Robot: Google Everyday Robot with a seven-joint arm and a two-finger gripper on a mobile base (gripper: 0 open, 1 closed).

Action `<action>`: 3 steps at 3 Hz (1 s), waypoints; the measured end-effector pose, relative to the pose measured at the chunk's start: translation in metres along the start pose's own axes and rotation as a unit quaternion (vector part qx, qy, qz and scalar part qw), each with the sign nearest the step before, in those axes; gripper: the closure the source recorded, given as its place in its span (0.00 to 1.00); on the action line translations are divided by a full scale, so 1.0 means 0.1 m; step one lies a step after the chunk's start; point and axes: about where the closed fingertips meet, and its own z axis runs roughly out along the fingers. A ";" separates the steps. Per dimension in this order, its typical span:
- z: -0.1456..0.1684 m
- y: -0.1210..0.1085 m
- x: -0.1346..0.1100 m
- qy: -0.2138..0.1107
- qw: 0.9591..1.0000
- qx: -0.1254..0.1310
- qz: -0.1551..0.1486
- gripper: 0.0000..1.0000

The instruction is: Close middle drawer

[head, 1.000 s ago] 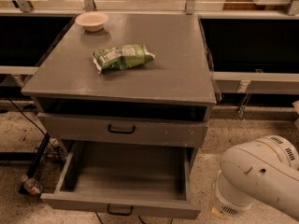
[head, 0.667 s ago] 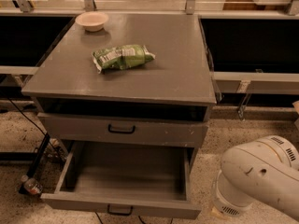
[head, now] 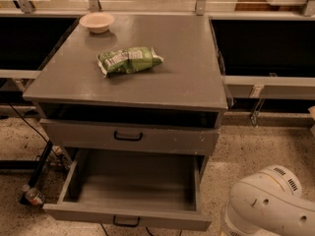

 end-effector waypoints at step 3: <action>0.79 0.19 0.10 0.052 0.997 -0.055 -0.010 1.00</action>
Offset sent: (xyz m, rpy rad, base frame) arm -0.0275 0.0053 -0.1110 -0.0696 0.2080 0.0444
